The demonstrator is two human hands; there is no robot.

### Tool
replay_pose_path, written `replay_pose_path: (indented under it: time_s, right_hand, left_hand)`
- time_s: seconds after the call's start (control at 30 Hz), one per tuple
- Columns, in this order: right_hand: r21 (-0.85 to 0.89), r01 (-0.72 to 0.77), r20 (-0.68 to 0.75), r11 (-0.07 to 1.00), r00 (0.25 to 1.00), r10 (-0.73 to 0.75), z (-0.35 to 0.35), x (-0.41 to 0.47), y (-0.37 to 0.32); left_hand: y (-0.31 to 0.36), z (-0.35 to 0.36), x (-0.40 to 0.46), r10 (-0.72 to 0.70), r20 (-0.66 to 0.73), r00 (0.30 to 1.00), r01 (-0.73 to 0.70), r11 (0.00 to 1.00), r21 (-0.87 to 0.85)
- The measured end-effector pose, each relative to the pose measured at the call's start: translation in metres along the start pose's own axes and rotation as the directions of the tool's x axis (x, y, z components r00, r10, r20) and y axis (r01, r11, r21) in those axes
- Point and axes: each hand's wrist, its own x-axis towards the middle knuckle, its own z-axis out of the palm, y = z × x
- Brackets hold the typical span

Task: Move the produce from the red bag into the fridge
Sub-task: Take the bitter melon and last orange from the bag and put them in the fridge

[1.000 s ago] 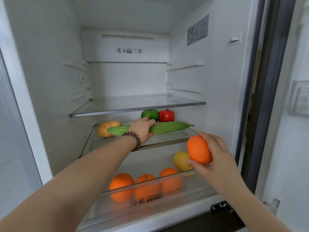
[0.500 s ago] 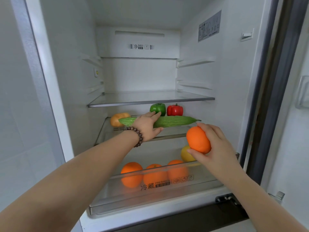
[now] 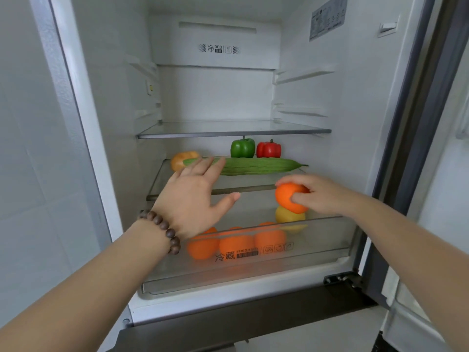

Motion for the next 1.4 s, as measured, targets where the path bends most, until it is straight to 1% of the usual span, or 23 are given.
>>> replay_pose_path:
  time_s: [0.07, 0.13, 0.2, 0.27, 0.37, 0.43, 0.5, 0.63, 0.77, 0.83, 0.9, 0.97, 1.0, 1.07, 1.13, 1.23, 1.3, 1.4]
  right_hand:
    - [-0.025, -0.04, 0.155, 0.999, 0.987, 0.043, -0.009, 0.005, 0.006]
    - [-0.038, -0.069, 0.271, 0.997, 0.959, 0.076, -0.013, 0.01, 0.011]
    - [-0.132, -0.067, 0.382, 0.989, 0.917, 0.113, -0.011, 0.018, 0.013]
    - [-0.258, -0.04, 0.484, 0.965, 0.859, 0.165, -0.007, 0.027, 0.012]
    - [-0.397, 0.034, 0.584, 0.917, 0.78, 0.224, 0.003, 0.037, 0.009]
    - [-0.472, 0.097, 0.608, 0.876, 0.756, 0.244, 0.011, 0.04, 0.009]
    - [-0.509, 0.12, 0.609, 0.853, 0.751, 0.258, 0.017, 0.04, 0.011]
    - [-0.469, 0.085, 0.606, 0.879, 0.756, 0.25, 0.021, 0.037, 0.017]
    - [-0.422, 0.073, 0.583, 0.904, 0.785, 0.209, 0.018, 0.033, 0.022]
    - [-0.378, 0.042, 0.533, 0.925, 0.827, 0.18, 0.015, 0.03, 0.025]
    - [-0.282, -0.031, 0.415, 0.959, 0.897, 0.151, 0.009, 0.025, 0.026]
    - [-0.147, -0.09, 0.265, 0.985, 0.956, 0.127, 0.001, 0.019, 0.022]
    - [-0.108, -0.093, 0.179, 0.99, 0.977, 0.111, -0.002, 0.015, 0.018]
    - [-0.092, -0.058, -0.035, 0.994, 0.998, 0.055, -0.005, 0.007, 0.007]
    - [-0.062, -0.02, -0.223, 0.998, 0.975, 0.006, -0.002, -0.006, -0.008]
    - [0.034, 0.028, -0.373, 0.999, 0.928, -0.013, 0.016, -0.033, -0.029]
    - [0.01, 0.008, -0.462, 1.0, 0.887, -0.003, 0.037, -0.052, -0.038]
    - [-0.089, -0.084, -0.601, 0.992, 0.799, 0.014, 0.074, -0.079, -0.043]
  left_hand:
    - [0.004, 0.005, -0.012, -0.03, -0.015, 0.999, 0.03, 0.999, 0.028]
    - [0.008, 0.014, -0.019, -0.048, -0.019, 0.999, 0.049, 0.998, 0.046]
    - [0.009, 0.023, -0.024, -0.066, -0.011, 0.998, 0.067, 0.996, 0.065]
    - [0.009, 0.032, -0.029, -0.086, -0.001, 0.996, 0.086, 0.993, 0.084]
    - [0.006, 0.041, -0.035, -0.109, -0.001, 0.994, 0.108, 0.989, 0.106]
    - [0.005, 0.043, -0.035, -0.122, -0.01, 0.992, 0.123, 0.987, 0.101]
    - [0.005, 0.045, -0.035, -0.13, -0.015, 0.991, 0.13, 0.986, 0.101]
    - [0.006, 0.048, -0.035, -0.138, -0.021, 0.99, 0.14, 0.984, 0.113]
    - [0.006, 0.05, -0.034, -0.137, -0.027, 0.99, 0.14, 0.982, 0.127]
    - [0.006, 0.051, -0.034, -0.138, -0.037, 0.99, 0.142, 0.982, 0.122]
    - [0.006, 0.051, -0.034, -0.14, -0.044, 0.989, 0.145, 0.982, 0.118]
    - [0.006, 0.052, -0.034, -0.14, -0.052, 0.989, 0.145, 0.983, 0.115]
    - [0.006, 0.051, -0.033, -0.139, -0.053, 0.989, 0.144, 0.983, 0.109]
    - [0.006, 0.05, -0.033, -0.136, -0.052, 0.989, 0.141, 0.985, 0.1]
    - [0.008, 0.046, -0.034, -0.139, -0.078, 0.987, 0.147, 0.984, 0.103]
    - [0.015, 0.04, -0.038, -0.172, -0.168, 0.971, 0.189, 0.978, 0.09]
    - [0.021, 0.041, -0.045, -0.189, -0.215, 0.958, 0.21, 0.974, 0.083]
    - [0.031, 0.051, -0.059, -0.214, -0.299, 0.93, 0.25, 0.964, 0.086]
